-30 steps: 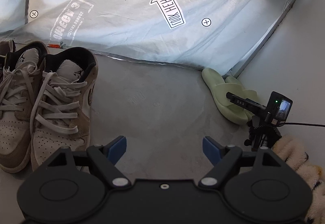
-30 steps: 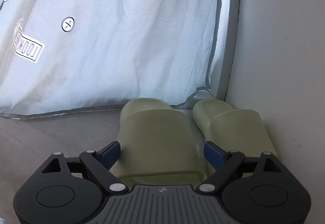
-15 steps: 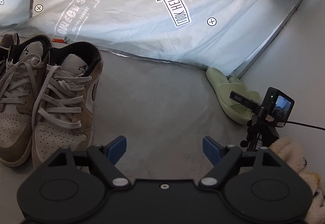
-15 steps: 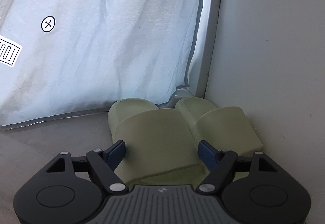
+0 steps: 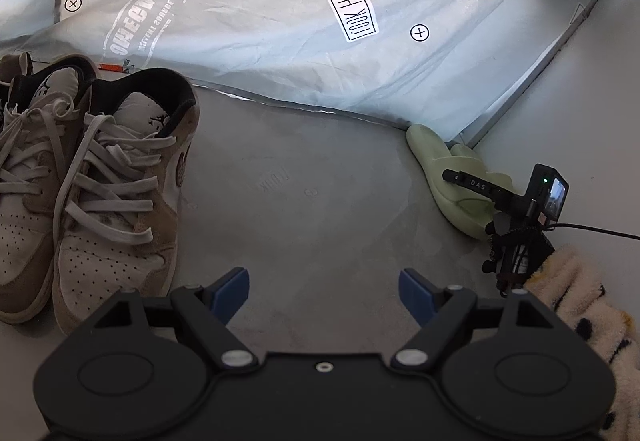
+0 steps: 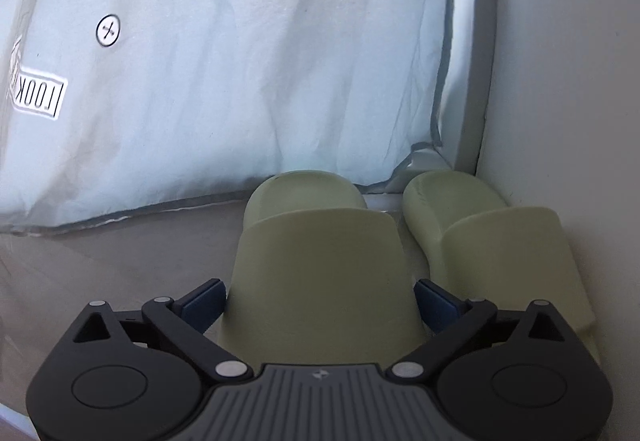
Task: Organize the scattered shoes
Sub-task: 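Lower the pale-green slides against the wall and open the right tool, then move the right tool back to the row of sneakers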
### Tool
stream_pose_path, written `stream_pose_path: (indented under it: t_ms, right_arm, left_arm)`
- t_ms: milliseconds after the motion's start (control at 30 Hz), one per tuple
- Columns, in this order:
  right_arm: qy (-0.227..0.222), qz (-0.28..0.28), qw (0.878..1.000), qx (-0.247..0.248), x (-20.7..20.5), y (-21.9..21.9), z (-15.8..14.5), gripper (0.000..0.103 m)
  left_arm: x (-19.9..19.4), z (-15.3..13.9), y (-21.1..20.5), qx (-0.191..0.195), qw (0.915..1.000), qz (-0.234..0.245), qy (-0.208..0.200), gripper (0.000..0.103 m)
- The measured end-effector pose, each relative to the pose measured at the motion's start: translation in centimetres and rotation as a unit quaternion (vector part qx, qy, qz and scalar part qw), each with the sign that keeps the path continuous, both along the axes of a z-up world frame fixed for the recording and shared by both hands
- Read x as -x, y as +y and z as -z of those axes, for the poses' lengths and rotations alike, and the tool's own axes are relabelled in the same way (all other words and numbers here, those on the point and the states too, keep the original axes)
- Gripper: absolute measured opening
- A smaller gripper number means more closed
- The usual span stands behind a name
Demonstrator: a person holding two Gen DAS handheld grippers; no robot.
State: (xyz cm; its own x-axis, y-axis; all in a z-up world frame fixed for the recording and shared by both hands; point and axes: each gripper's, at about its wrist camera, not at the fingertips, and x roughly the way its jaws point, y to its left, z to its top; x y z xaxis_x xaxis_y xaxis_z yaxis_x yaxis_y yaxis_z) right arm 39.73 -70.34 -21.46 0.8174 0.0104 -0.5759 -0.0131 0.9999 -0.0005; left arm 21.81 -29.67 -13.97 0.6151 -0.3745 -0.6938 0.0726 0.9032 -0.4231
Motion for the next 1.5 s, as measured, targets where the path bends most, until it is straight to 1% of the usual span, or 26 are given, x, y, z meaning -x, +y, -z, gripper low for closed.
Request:
stream_pose_path:
  t_ms: [67,133,200,300,433,500,633,733,767,800,833,933,967,1000,1067,1100,1200,1267,1300,1367,1500]
  right_arm:
    - [-0.012,0.034,0.999,0.01,0.5,1.0,0.3,0.098]
    - [-0.029,0.086,0.996,0.012,1.3,2.0,0.8,0.098]
    - [-0.039,0.107,0.993,0.014,1.7,2.7,1.1,0.098]
    - [-0.043,0.107,0.993,0.019,1.4,3.0,1.3,0.099]
    - [-0.034,0.082,0.996,0.023,0.5,2.7,1.2,0.098]
    - [-0.033,0.072,0.996,0.028,0.7,2.6,0.7,0.098]
    - [-0.069,0.061,0.995,0.027,3.1,2.3,-1.1,0.099]
    - [-0.08,0.07,0.994,0.016,6.4,1.9,-2.7,0.1]
    - [-0.082,0.077,0.994,0.013,7.2,1.8,-3.0,0.1]
    - [-0.084,0.093,0.992,0.004,8.9,1.8,-3.3,0.1]
    - [-0.085,0.112,0.99,-0.012,10.9,1.7,-3.6,0.1]
    - [-0.076,0.15,0.983,-0.075,15.2,1.4,-4.1,0.101]
    - [-0.07,0.162,0.979,-0.101,16.5,1.4,-4.2,0.101]
    - [-0.063,0.18,0.972,-0.138,18.4,1.5,-4.3,0.101]
    - [-0.059,0.192,0.967,-0.156,20.4,2.1,-4.4,0.102]
    - [-0.057,0.193,0.967,-0.155,21.5,2.7,-4.5,0.102]
    - [-0.045,0.18,0.976,-0.111,24.4,5.5,-4.9,0.102]
    - [-0.043,0.171,0.978,-0.111,25.8,6.9,-5.4,0.102]
    - [-0.047,0.165,0.978,-0.12,26.9,7.8,-5.7,0.102]
    - [-0.053,0.156,0.978,-0.125,28.1,9.2,-6.1,0.102]
    - [-0.056,0.13,0.985,-0.097,31.6,13.6,-6.7,0.102]
  left_arm:
    - [0.0,0.0,0.0,0.001,1.0,-0.002,0.0,0.083]
    - [0.0,0.0,0.1,0.002,1.0,-0.004,0.001,0.083]
    - [0.0,0.0,0.1,0.002,1.0,-0.007,0.001,0.083]
    - [0.1,0.0,0.2,0.003,0.9999,-0.01,0.001,0.083]
    - [0.2,0.0,0.2,0.007,0.9999,-0.014,-0.001,0.083]
    - [0.4,-0.2,0.2,0.008,0.9999,-0.013,-0.007,0.083]
    - [0.9,-0.5,0.2,0.015,0.9997,-0.015,-0.015,0.082]
    - [1.5,-1.1,0.4,0.024,0.9991,-0.018,-0.029,0.083]
    - [1.9,-1.4,0.5,0.029,0.9988,-0.018,-0.036,0.083]
    - [2.2,-1.8,0.6,0.033,0.9983,-0.019,-0.043,0.083]
    - [2.5,-2.0,0.6,0.036,0.998,-0.02,-0.047,0.083]
    - [3.7,-3.0,1.0,0.053,0.9963,-0.022,-0.063,0.083]
    - [4.2,-3.4,1.2,0.06,0.9954,-0.022,-0.071,0.083]
    - [4.8,-3.9,1.4,0.066,0.9944,-0.022,-0.079,0.083]
    - [5.9,-4.8,1.7,0.071,0.9926,-0.022,-0.096,0.083]
    - [6.7,-5.4,2.0,0.072,0.9913,-0.021,-0.108,0.083]
    - [8.9,-6.7,3.1,0.064,0.9883,-0.027,-0.136,0.083]
    - [10.6,-7.3,4.2,0.058,0.9858,-0.035,-0.153,0.083]
    - [11.5,-7.4,4.9,0.054,0.9849,-0.046,-0.158,0.083]
    - [13.3,-7.4,6.2,0.046,0.9838,-0.066,-0.16,0.083]
    - [17.8,-7.0,9.3,0.04,0.9829,-0.098,-0.151,0.083]
